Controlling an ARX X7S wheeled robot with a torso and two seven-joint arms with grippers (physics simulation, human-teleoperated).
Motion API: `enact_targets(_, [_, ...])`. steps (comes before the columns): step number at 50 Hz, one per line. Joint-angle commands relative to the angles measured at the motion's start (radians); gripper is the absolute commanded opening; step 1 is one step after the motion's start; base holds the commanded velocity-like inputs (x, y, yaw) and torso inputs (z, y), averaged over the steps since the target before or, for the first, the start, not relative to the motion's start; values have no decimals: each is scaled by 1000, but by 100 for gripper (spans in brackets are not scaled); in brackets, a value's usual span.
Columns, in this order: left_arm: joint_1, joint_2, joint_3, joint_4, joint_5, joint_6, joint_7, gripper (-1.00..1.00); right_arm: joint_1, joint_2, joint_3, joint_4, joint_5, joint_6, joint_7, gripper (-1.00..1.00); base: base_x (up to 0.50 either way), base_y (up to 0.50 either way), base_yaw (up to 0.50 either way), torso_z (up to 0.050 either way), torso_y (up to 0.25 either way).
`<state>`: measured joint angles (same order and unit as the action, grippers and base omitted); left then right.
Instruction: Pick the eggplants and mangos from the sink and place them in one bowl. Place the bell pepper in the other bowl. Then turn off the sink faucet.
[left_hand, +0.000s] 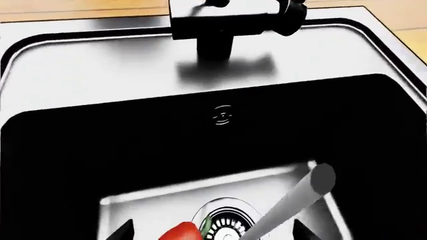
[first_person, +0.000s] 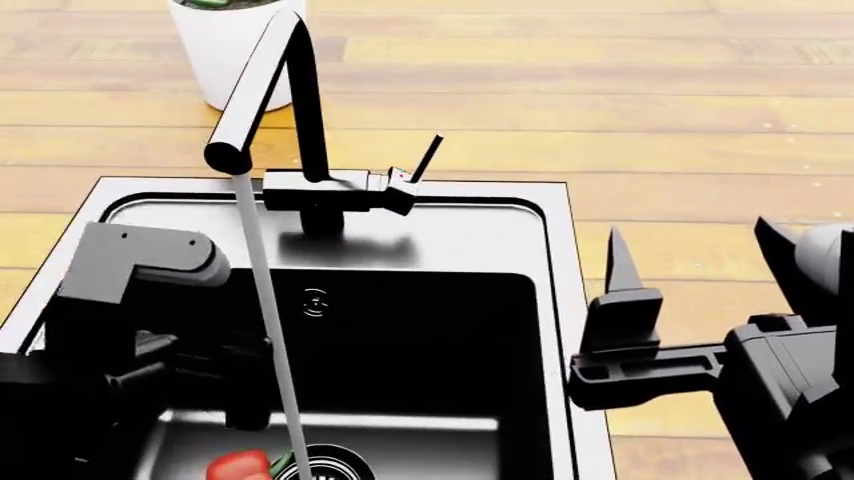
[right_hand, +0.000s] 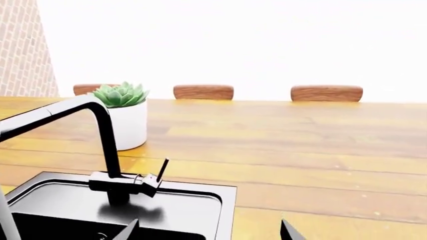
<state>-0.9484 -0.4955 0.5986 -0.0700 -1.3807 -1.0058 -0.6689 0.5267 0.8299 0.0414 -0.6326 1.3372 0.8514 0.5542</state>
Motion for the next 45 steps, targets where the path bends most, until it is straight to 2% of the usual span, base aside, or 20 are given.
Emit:
enact_targets(1, [-35, 89, 75, -273, 84, 20, 96, 100, -18, -4, -2, 11, -15, -11, -13, 100, 0, 0, 0, 0, 0])
enact_targets(5, [-36, 134, 100, -371, 121, 52, 141, 100, -20, -2, -1, 12, -11, -10, -11, 100, 0, 0, 0, 0, 0])
enact_targets(21, [-72, 220, 165, -624, 241, 161, 263, 100, -64, -13, -8, 18, -42, -31, -31, 100, 0, 0, 0, 0, 0])
enact_targets(26, [-79, 224, 201, -628, 274, 188, 344, 100, -81, -15, -4, 17, -51, -40, -35, 100, 0, 0, 0, 0, 0])
enact_targets(30, [-17, 203, 169, -578, 300, 329, 346, 100, -94, -30, 9, 10, -51, -65, -47, 100, 0, 0, 0, 0, 0])
enact_targets(32, [-23, 205, 178, -586, 320, 345, 345, 100, -61, -13, 3, 10, -37, -44, -33, 100, 0, 0, 0, 0, 0])
enact_targets(45, [-29, 179, 213, -529, 332, 290, 321, 100, -83, 2, 21, 9, -26, -46, -19, 100, 0, 0, 0, 0, -93])
